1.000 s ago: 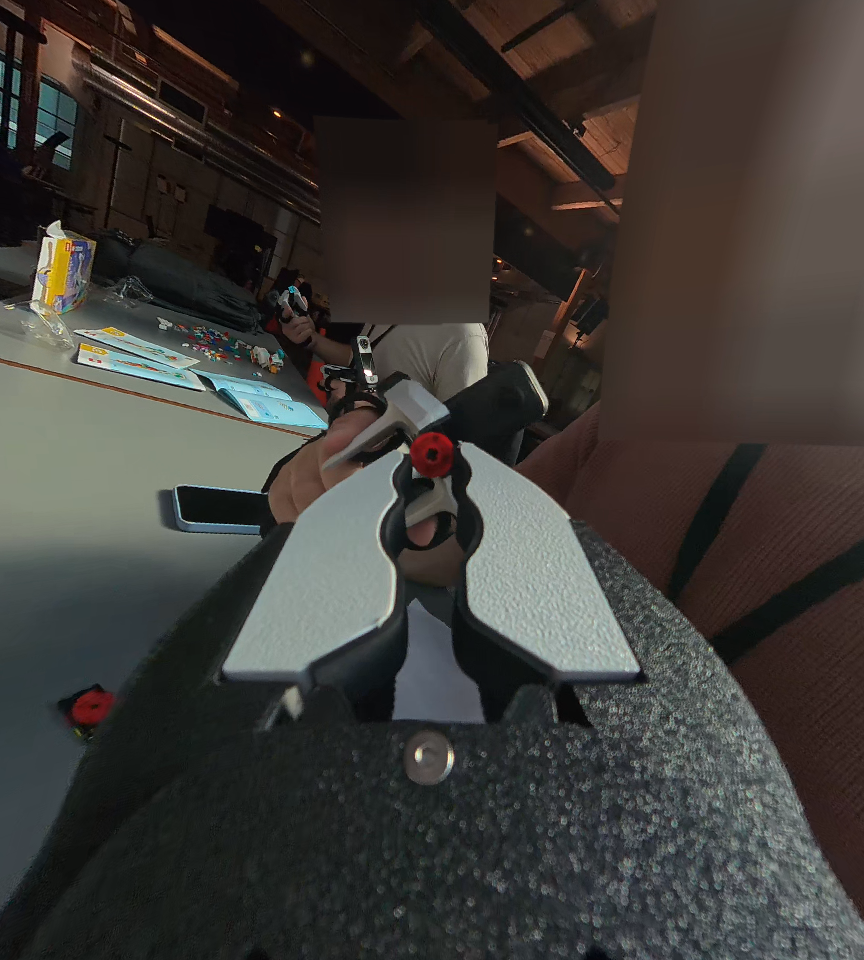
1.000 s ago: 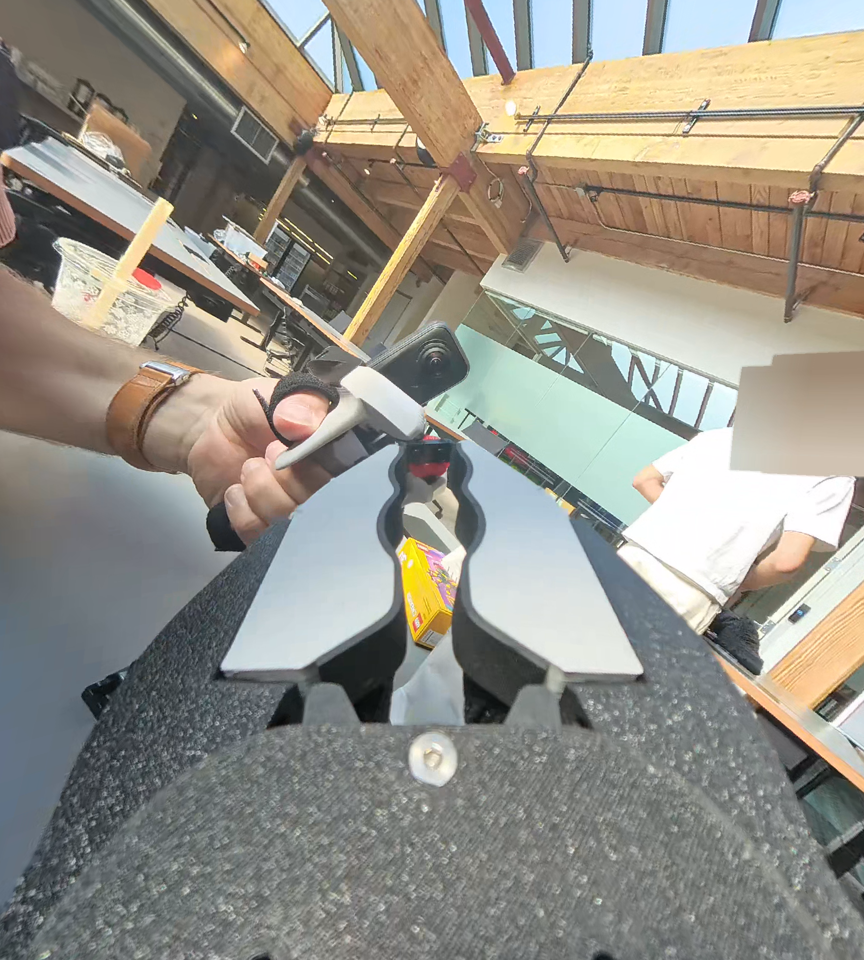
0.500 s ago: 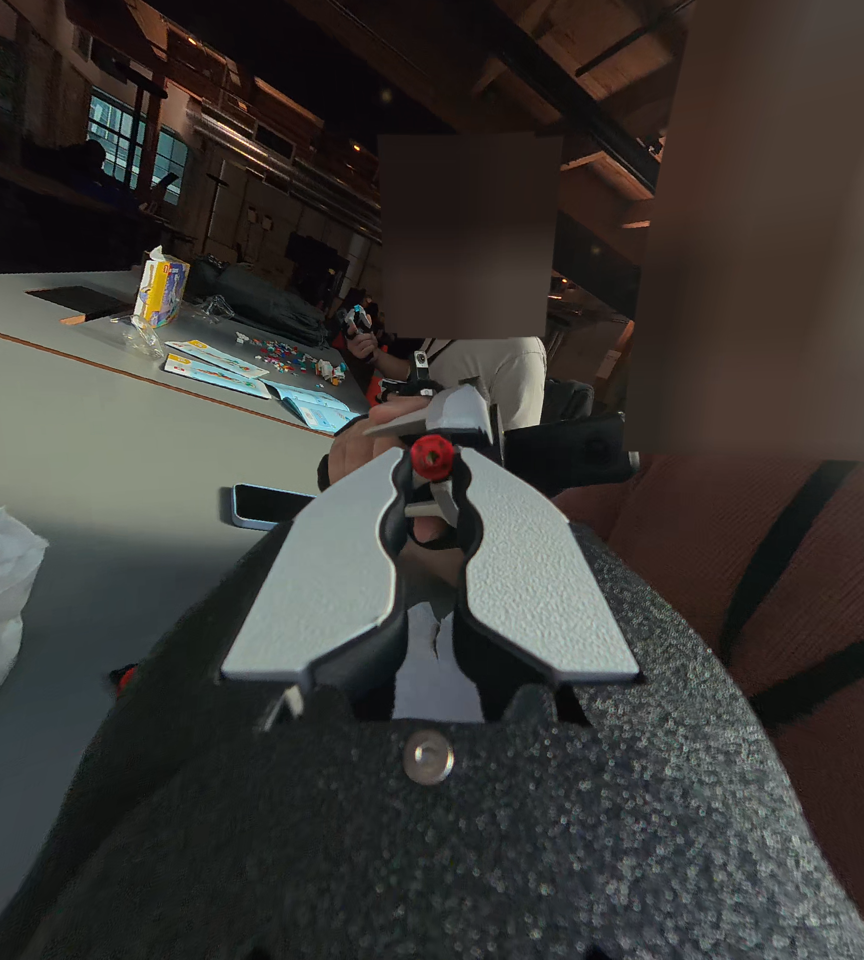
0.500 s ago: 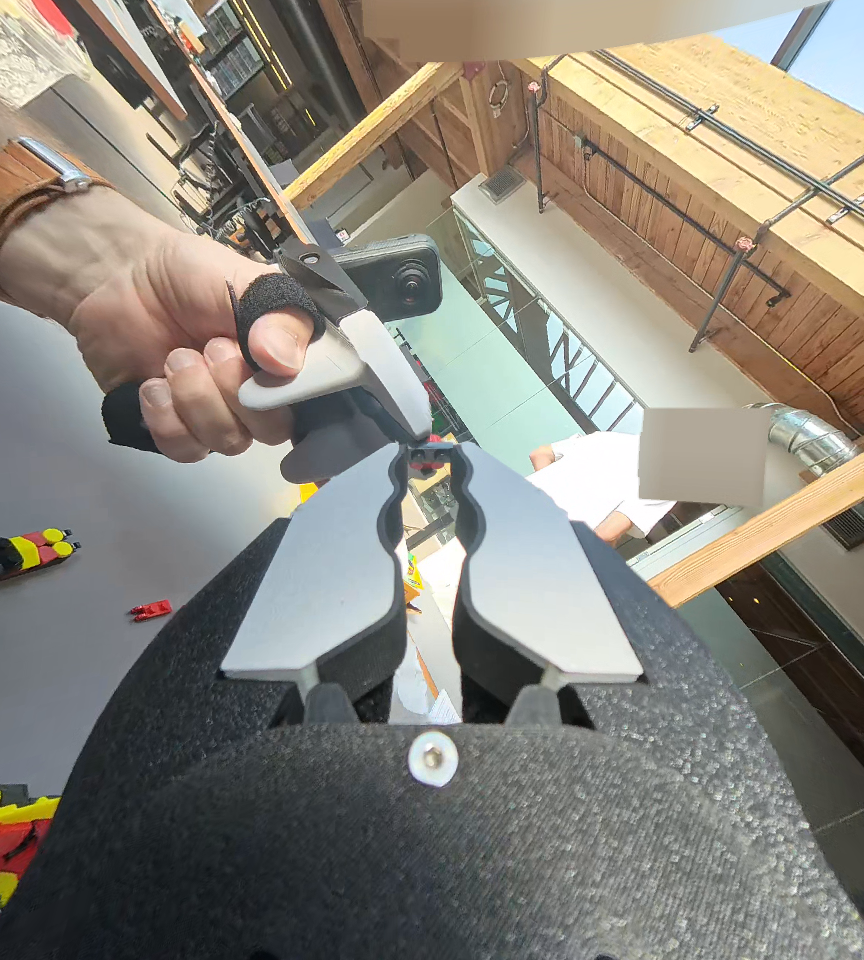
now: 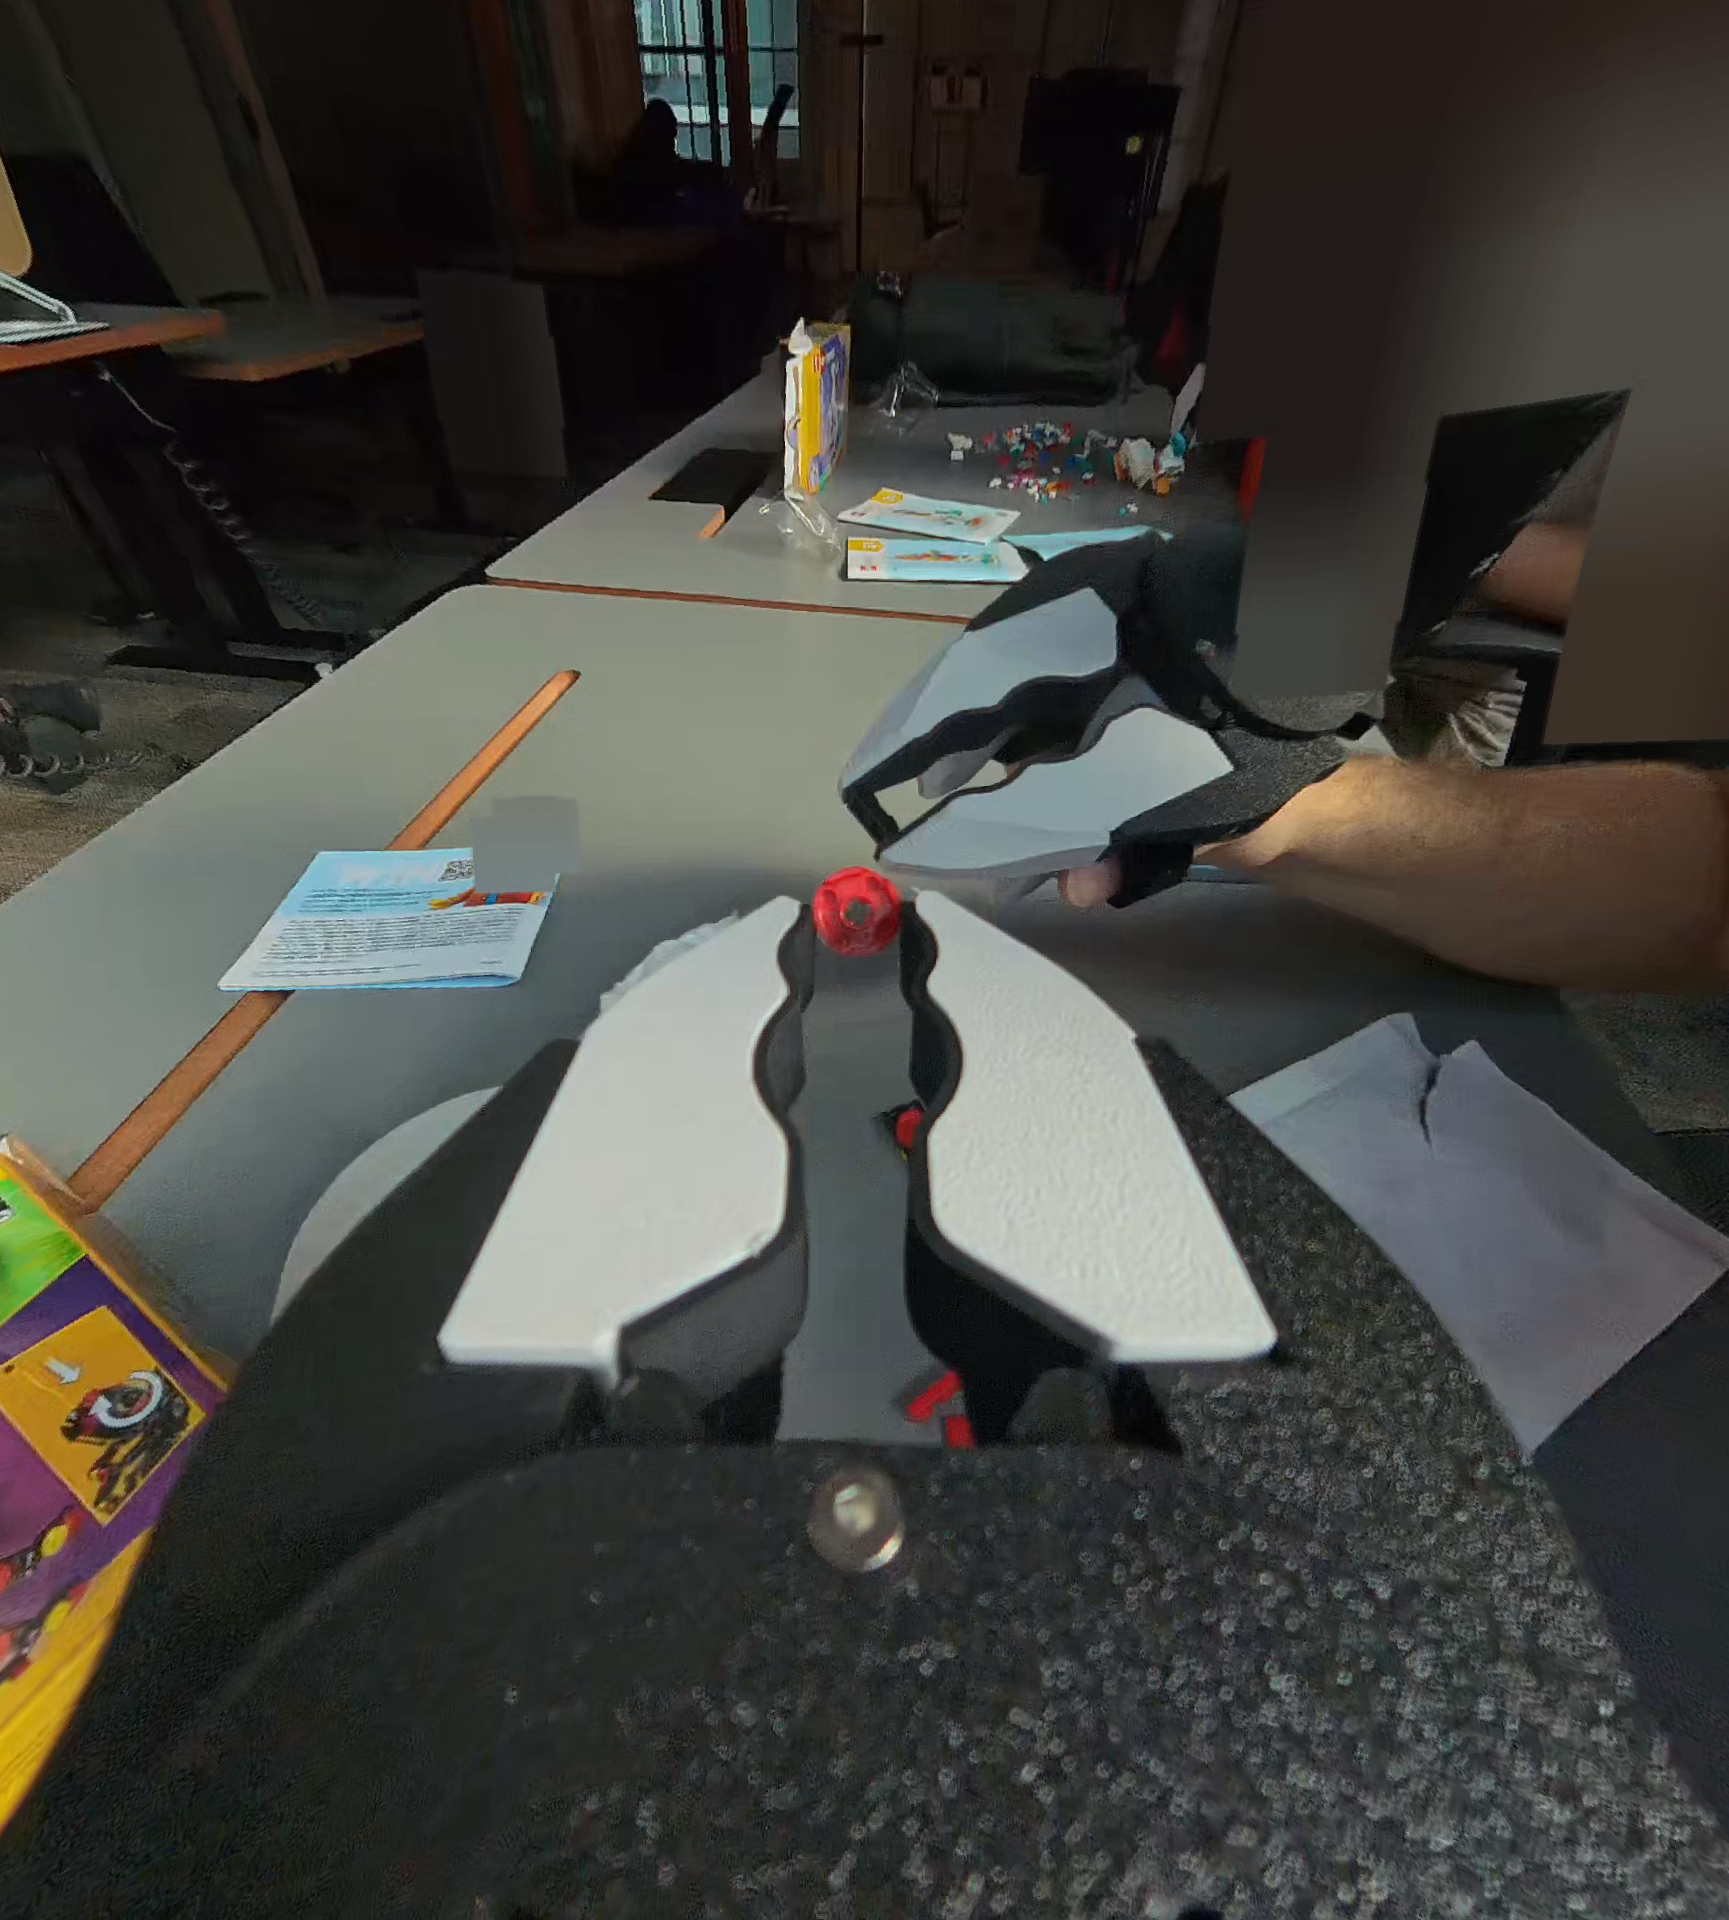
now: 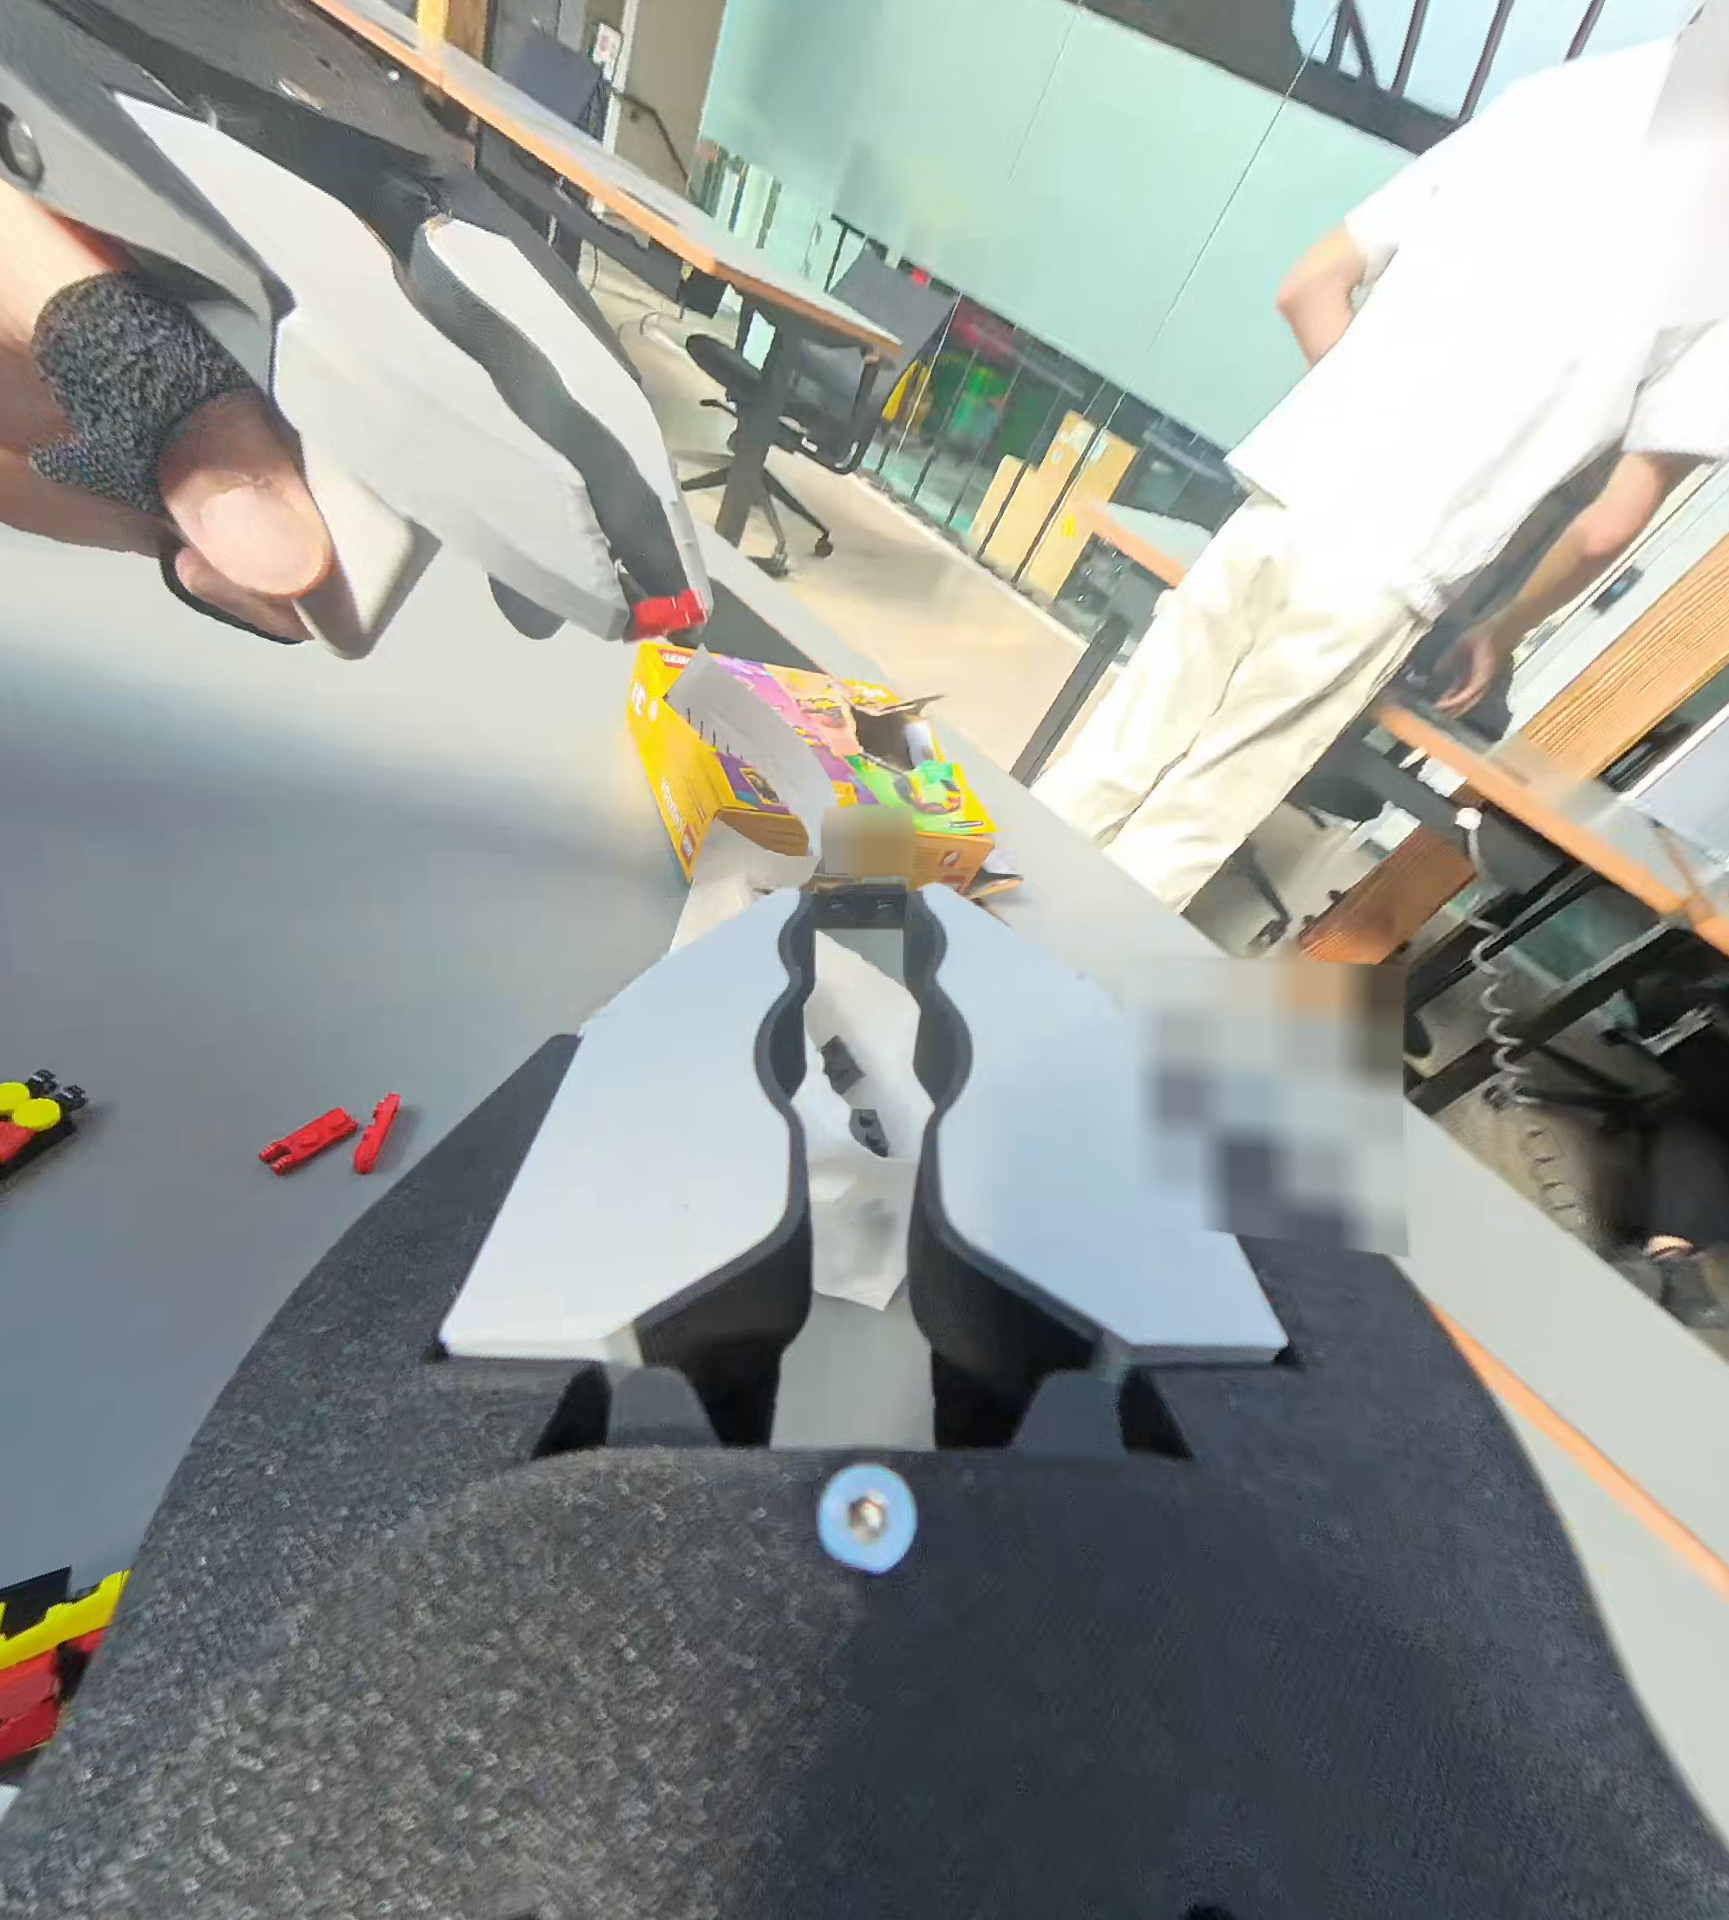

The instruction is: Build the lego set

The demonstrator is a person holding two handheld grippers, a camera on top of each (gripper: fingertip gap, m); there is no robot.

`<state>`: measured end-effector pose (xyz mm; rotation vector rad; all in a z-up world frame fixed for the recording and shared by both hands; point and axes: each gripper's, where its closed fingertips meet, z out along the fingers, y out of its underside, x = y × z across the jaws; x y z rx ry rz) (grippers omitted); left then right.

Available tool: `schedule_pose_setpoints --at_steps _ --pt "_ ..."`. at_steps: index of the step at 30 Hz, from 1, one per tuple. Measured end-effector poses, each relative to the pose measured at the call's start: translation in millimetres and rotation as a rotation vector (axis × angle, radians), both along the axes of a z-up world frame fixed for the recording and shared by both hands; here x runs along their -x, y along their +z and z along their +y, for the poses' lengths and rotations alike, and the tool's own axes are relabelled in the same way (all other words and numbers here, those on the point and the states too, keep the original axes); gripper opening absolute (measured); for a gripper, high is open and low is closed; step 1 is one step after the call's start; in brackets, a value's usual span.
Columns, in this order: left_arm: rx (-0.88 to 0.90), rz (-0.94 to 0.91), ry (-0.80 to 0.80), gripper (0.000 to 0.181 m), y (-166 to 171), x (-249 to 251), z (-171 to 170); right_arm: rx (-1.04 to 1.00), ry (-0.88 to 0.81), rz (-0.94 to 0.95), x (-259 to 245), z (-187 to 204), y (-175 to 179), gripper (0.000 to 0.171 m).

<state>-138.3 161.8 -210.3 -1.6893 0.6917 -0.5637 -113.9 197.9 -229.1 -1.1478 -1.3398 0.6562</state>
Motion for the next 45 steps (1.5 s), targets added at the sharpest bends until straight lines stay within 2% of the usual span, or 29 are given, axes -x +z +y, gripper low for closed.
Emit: schedule_pose_setpoints --at_steps 3,7,10,13,16,19,21,23,25,27,29,33,36,42,43,45 --pt "0.006 0.249 0.031 0.015 -17 4 34 0.19 0.03 -0.158 19 20 -27 0.016" --pt "0.052 0.581 -0.03 0.016 -53 3 62 0.197 -0.005 -0.268 23 39 -54 0.017" --pt "0.134 0.709 -0.108 0.024 -74 2 65 0.225 -0.02 -0.295 20 45 -60 0.031" --pt "0.104 0.722 -0.098 0.033 -70 3 71 0.235 -0.017 -0.28 16 46 -56 0.033" --pt "0.06 0.661 -0.057 0.035 -50 7 66 0.224 -0.037 -0.224 4 51 -42 0.032" --pt "0.029 0.572 -0.055 0.033 -33 13 29 0.243 0.042 -0.22 -18 27 -36 0.03" --pt "0.097 0.568 -0.091 0.031 -52 17 -7 0.244 0.093 -0.301 -33 5 -51 0.03" --pt "0.145 0.654 -0.163 0.031 -90 19 -37 0.195 0.106 -0.375 -42 -10 -68 0.03" --pt "0.079 0.781 -0.294 0.034 -125 16 -56 0.168 0.151 -0.395 -42 -27 -79 0.028" --pt "0.016 0.848 -0.402 0.035 -146 11 -61 0.185 0.19 -0.401 -39 -38 -87 0.028" --pt "0.004 0.811 -0.492 0.036 -154 6 -57 0.202 0.199 -0.403 -36 -41 -91 0.028" --pt "0.107 0.77 -0.668 0.038 -168 2 -53 0.223 0.214 -0.384 -37 -43 -89 0.028" --pt "0.177 0.709 -0.756 0.015 -173 -5 -57 0.242 0.204 -0.348 -41 -39 -83 0.027" --pt "0.134 0.651 -0.638 0.012 -170 -11 -54 0.228 0.101 -0.321 -61 -16 -72 0.026" --pt "0.107 0.621 -0.6 0.012 -162 -12 -51 0.207 0.064 -0.315 -71 -10 -65 0.026" --pt "0.012 0.555 -0.482 0.012 -125 -12 -37 0.185 -0.032 -0.275 -99 7 -49 0.027"
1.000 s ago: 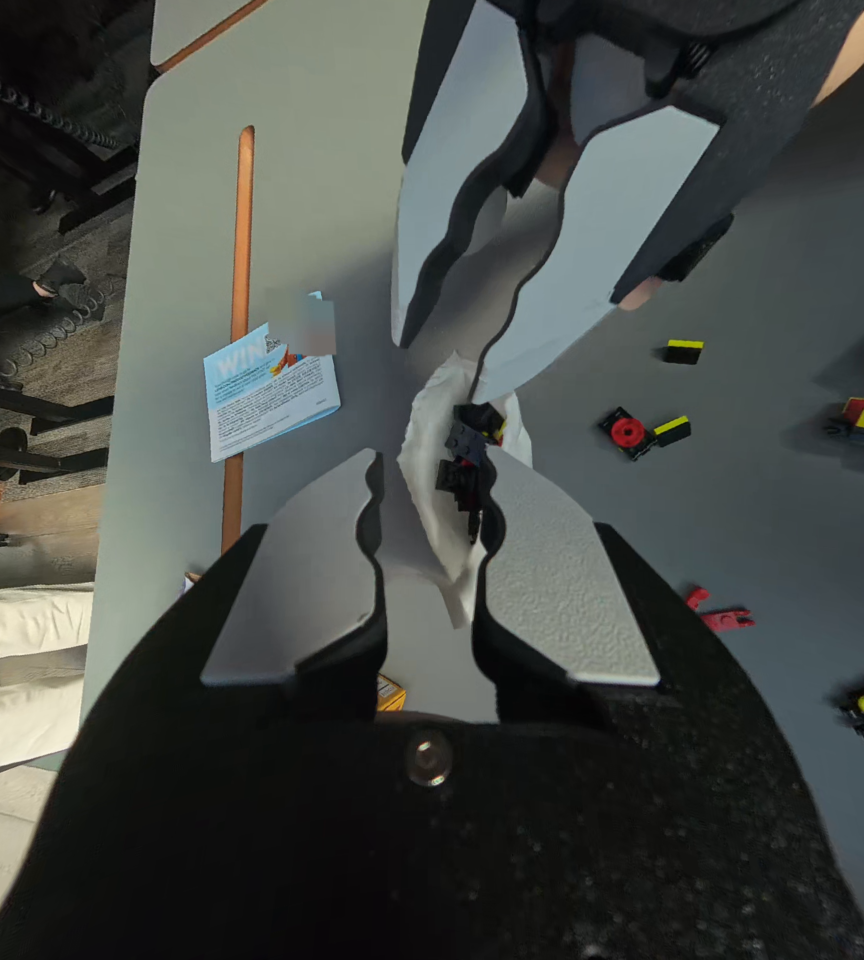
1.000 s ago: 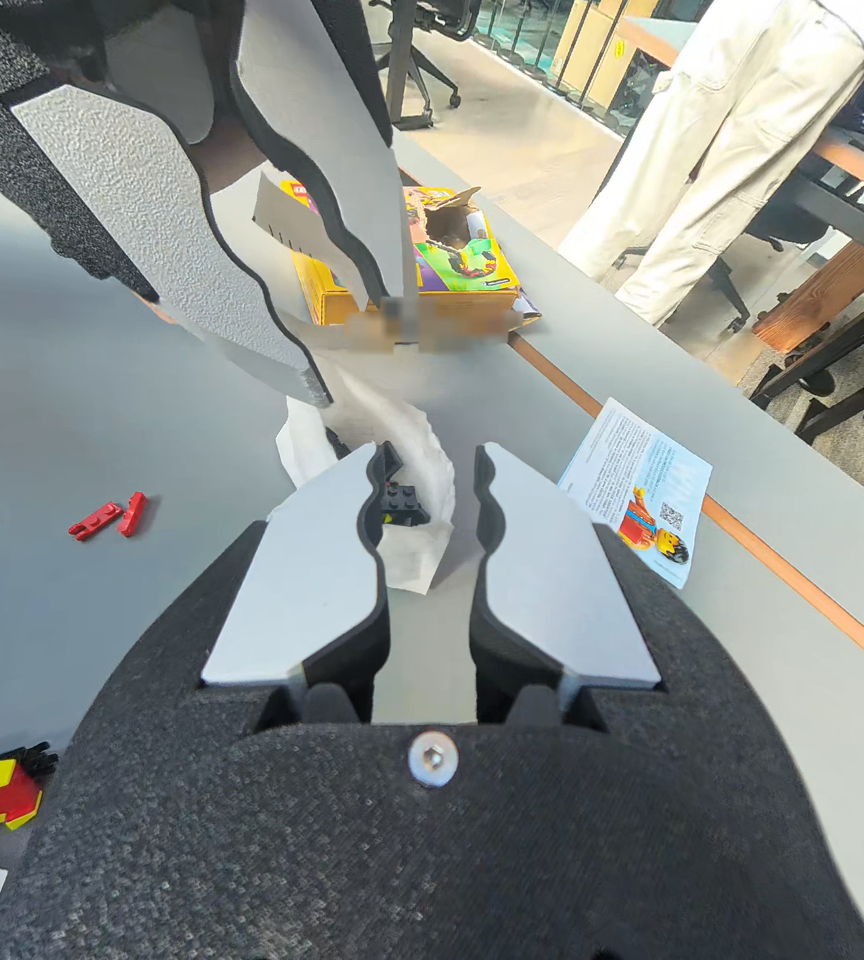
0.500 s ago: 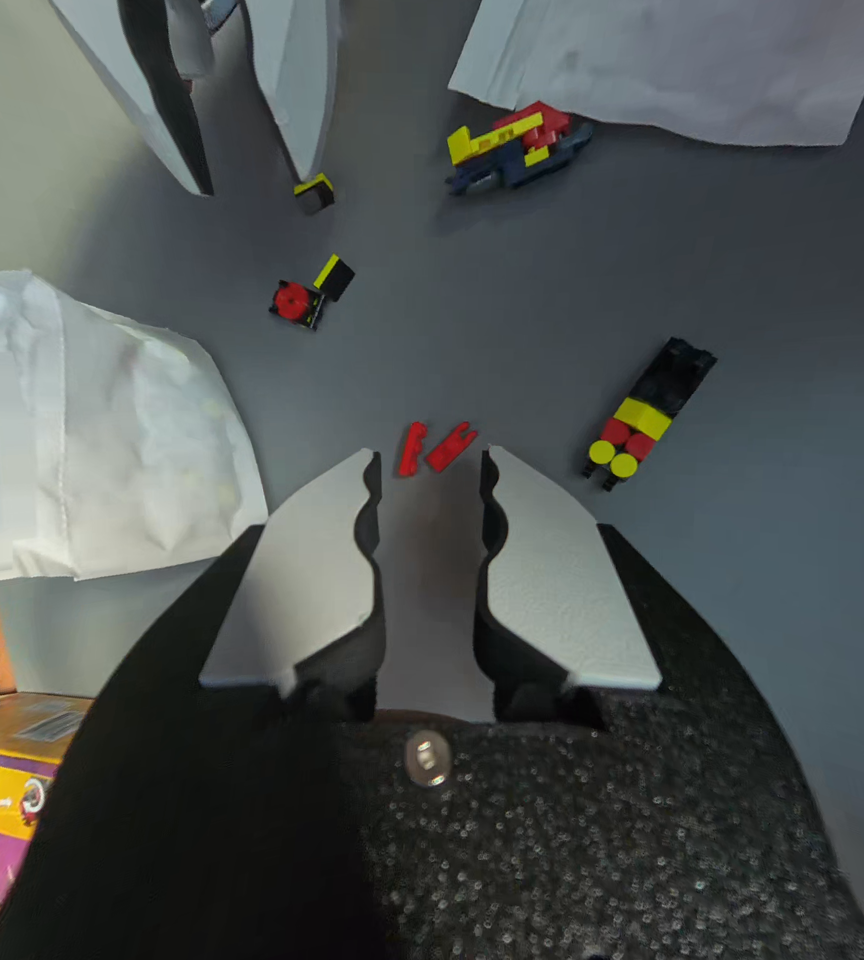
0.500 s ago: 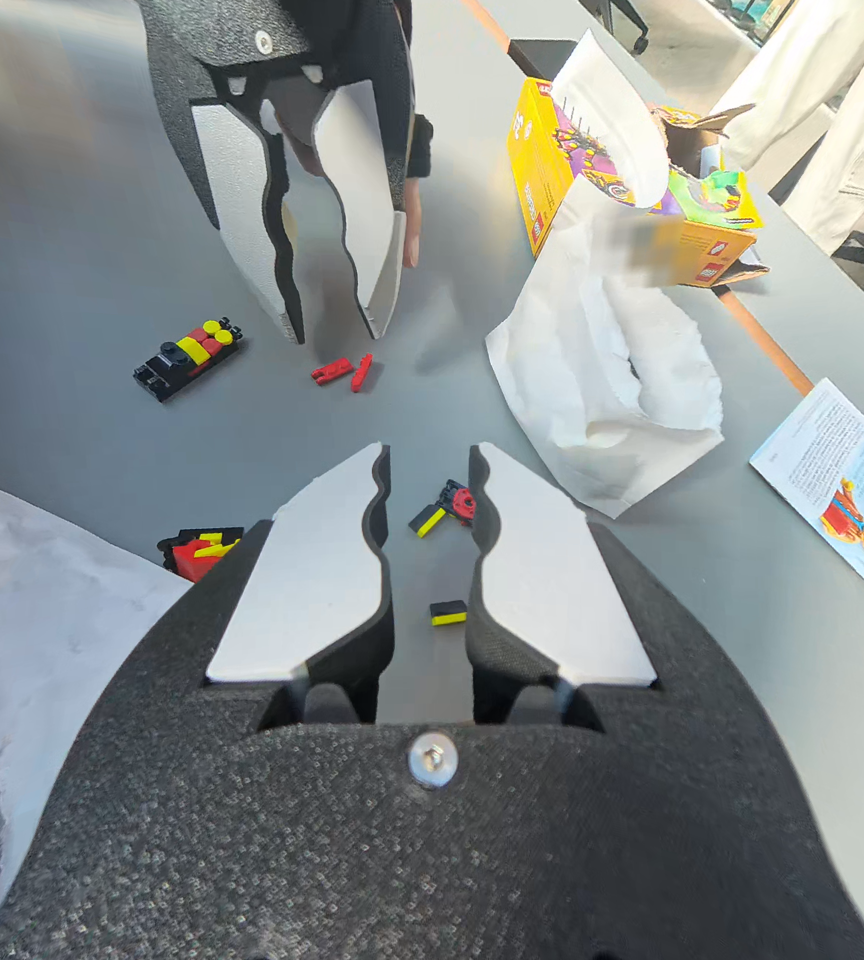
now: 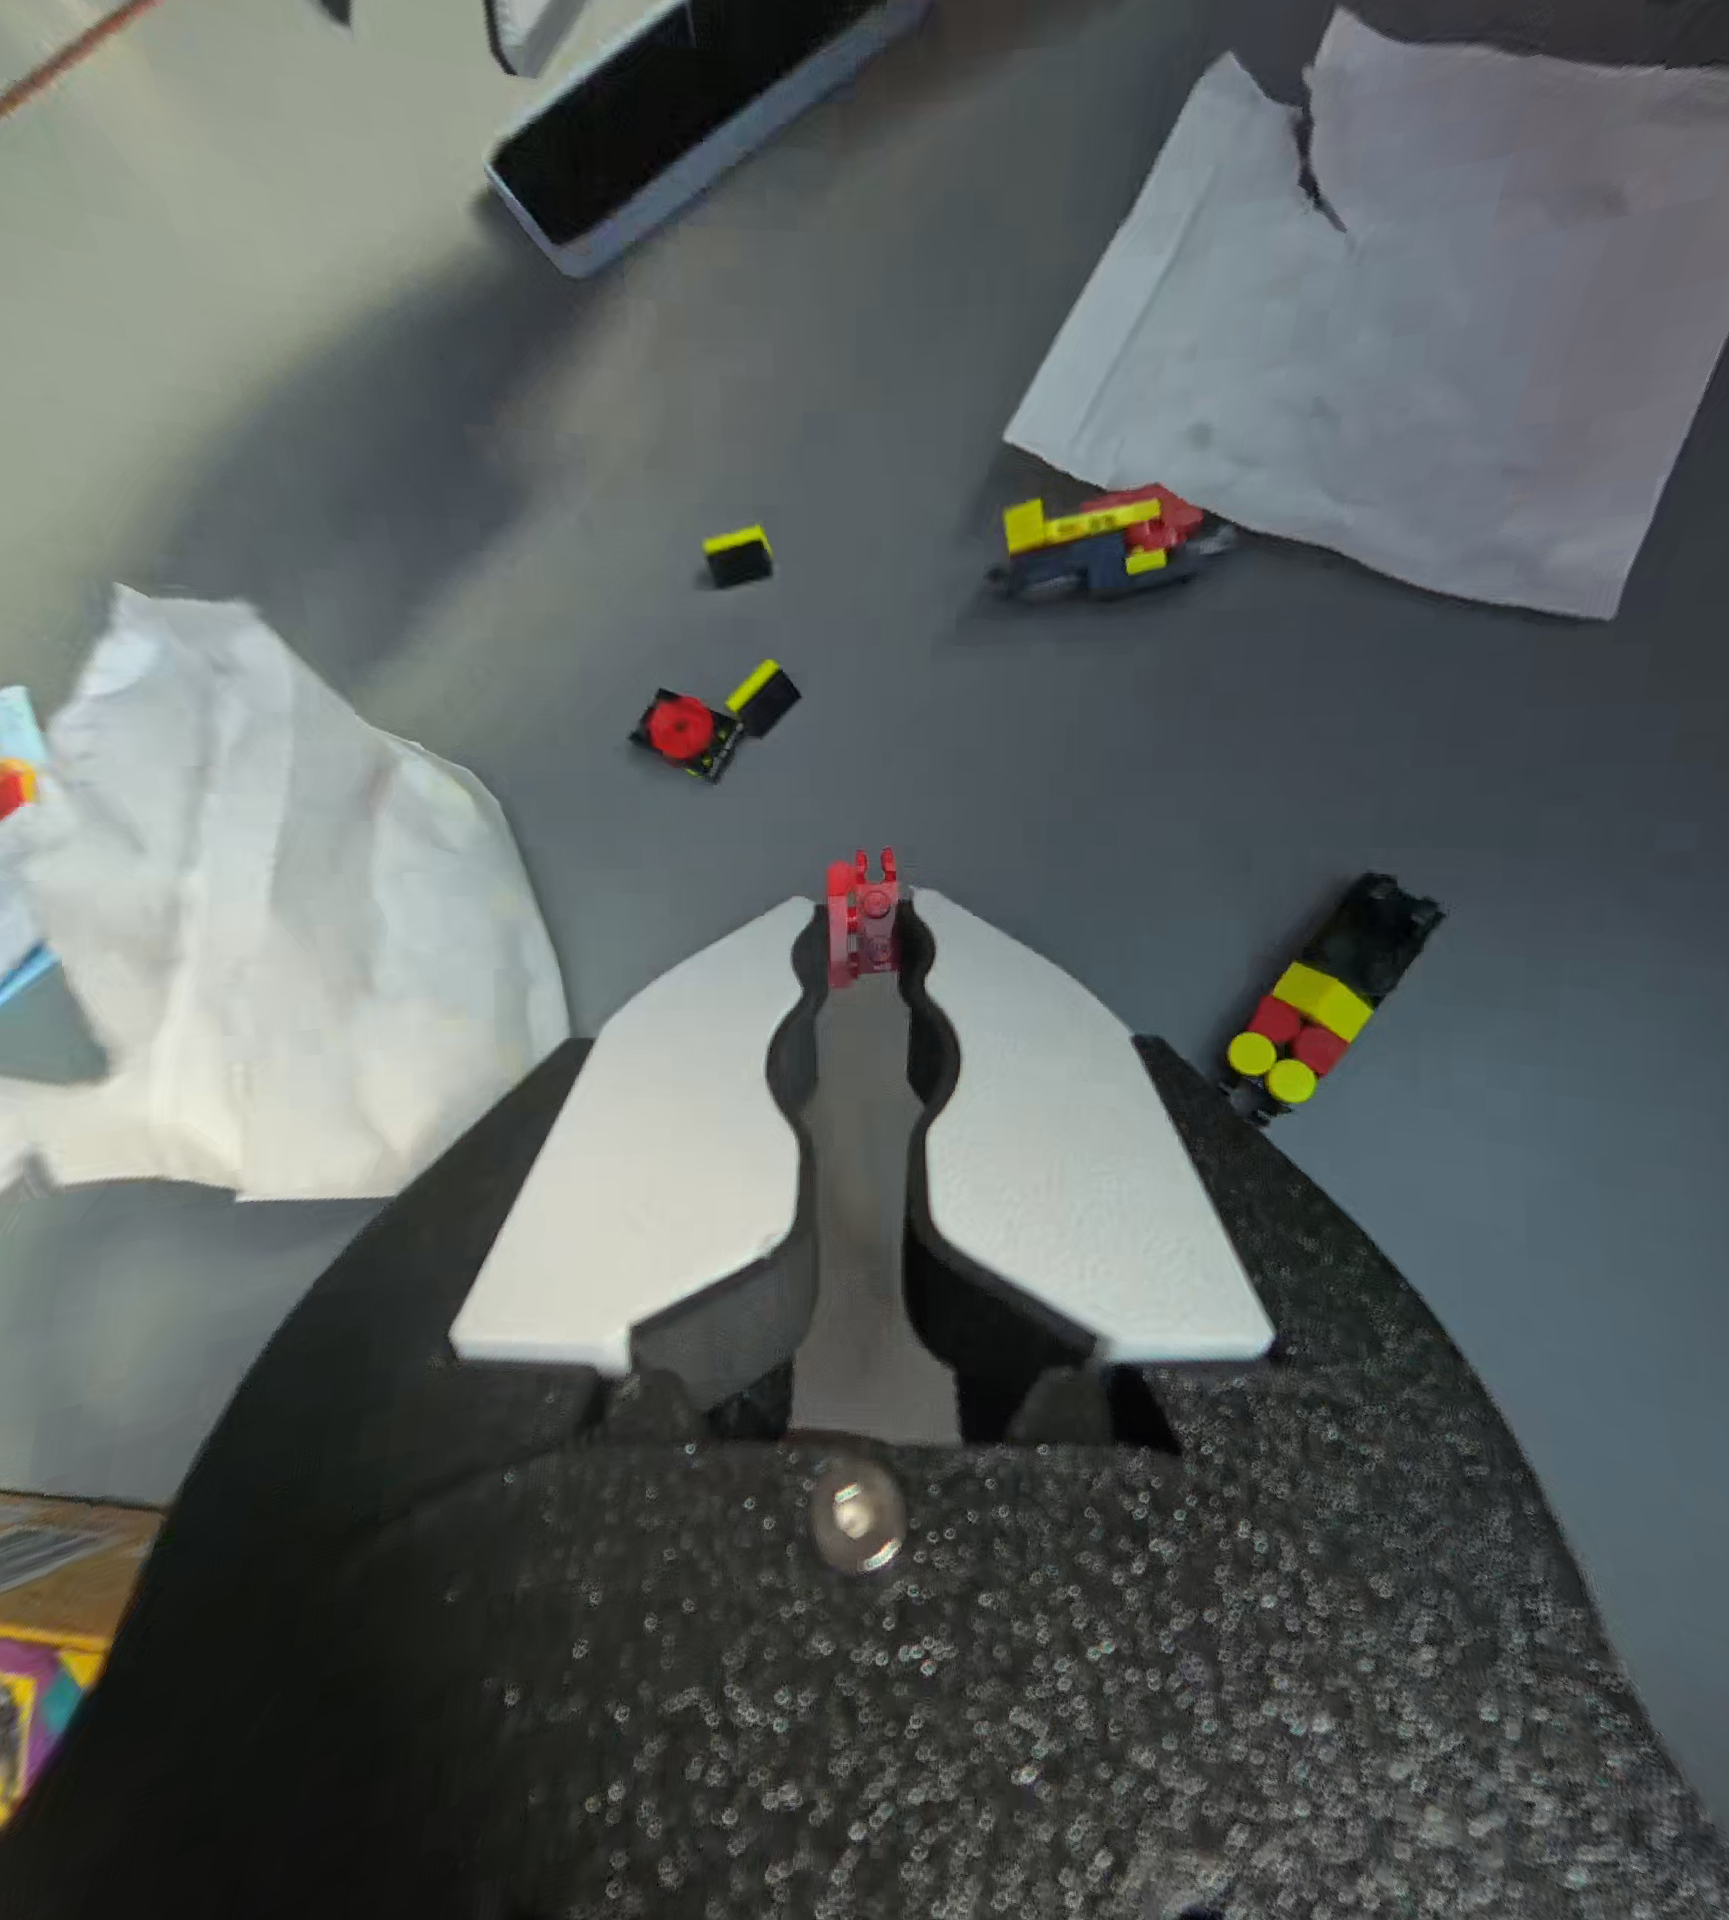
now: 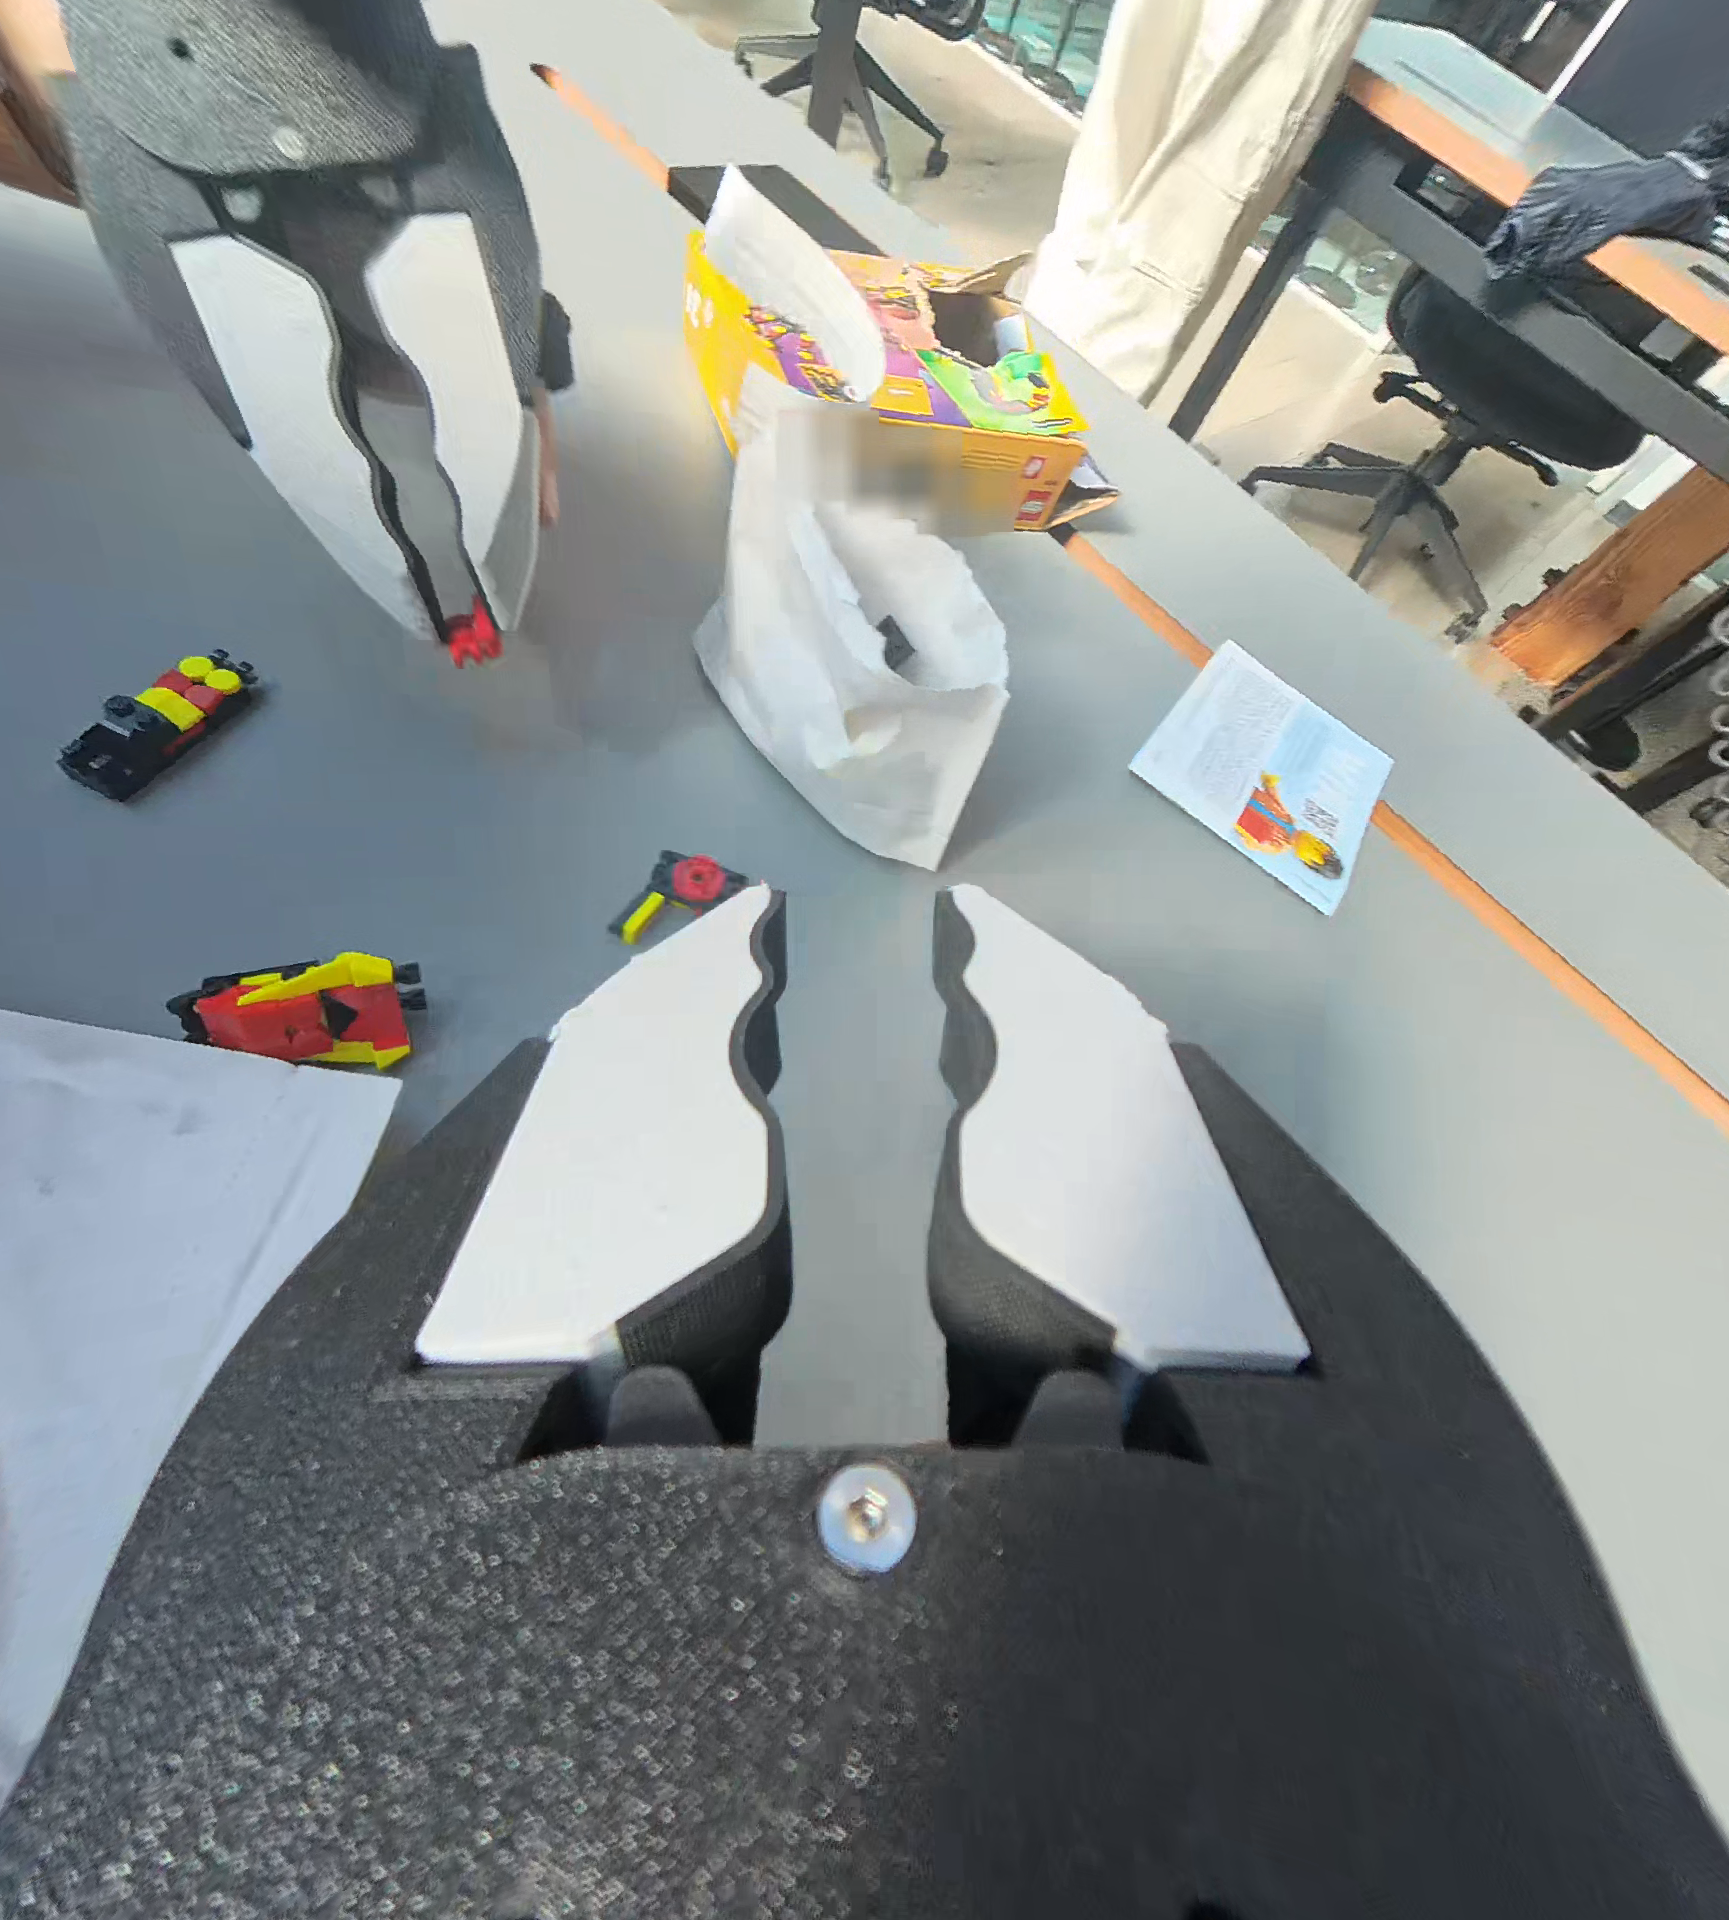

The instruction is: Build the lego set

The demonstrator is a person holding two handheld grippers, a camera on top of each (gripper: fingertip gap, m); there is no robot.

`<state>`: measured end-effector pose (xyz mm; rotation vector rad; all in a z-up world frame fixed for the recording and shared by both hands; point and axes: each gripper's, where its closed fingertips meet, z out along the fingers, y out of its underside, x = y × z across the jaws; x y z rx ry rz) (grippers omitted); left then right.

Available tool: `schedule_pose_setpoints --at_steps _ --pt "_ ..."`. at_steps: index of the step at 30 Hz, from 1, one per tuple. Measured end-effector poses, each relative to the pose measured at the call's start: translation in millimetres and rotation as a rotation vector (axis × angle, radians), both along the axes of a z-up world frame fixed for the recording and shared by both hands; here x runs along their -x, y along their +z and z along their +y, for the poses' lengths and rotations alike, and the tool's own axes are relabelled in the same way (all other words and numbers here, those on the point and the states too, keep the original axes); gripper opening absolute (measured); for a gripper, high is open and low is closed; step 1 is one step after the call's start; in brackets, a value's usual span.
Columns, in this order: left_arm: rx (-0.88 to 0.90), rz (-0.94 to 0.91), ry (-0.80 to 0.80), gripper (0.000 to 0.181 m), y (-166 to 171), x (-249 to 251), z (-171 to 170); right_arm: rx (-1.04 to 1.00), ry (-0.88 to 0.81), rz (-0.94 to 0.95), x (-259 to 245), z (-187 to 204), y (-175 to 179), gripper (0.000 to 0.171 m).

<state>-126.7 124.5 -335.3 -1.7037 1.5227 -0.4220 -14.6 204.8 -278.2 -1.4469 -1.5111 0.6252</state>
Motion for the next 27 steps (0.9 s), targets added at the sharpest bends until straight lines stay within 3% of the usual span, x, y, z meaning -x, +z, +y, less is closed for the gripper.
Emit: schedule_pose_setpoints --at_steps 3,5,6,9,14,19,23,27 --pt "-0.209 -0.036 0.185 0.012 73 16 42 0.041 -0.167 0.009 -61 27 9 0.028" --pt "-0.22 0.067 0.267 0.012 91 28 69 0.075 -0.239 -0.039 -100 38 0 0.028" --pt "-0.193 0.132 0.285 0.012 90 31 81 0.074 -0.269 -0.074 -118 42 -5 0.028" --pt "-0.089 0.247 0.272 0.012 74 28 105 0.034 -0.327 -0.082 -158 42 -3 0.0" --pt "0.037 0.345 0.199 0.013 45 21 113 0.05 -0.363 -0.126 -176 33 -15 0.0" --pt "0.014 0.327 0.186 0.024 49 18 116 0.084 -0.337 -0.066 -160 28 -17 0.015" --pt "-0.056 0.176 0.217 0.022 84 8 106 0.121 -0.406 -0.016 -161 31 -18 0.035" --pt "-0.128 0.049 0.197 0.018 106 -20 70 0.253 -0.499 -0.173 -164 31 -69 0.067"
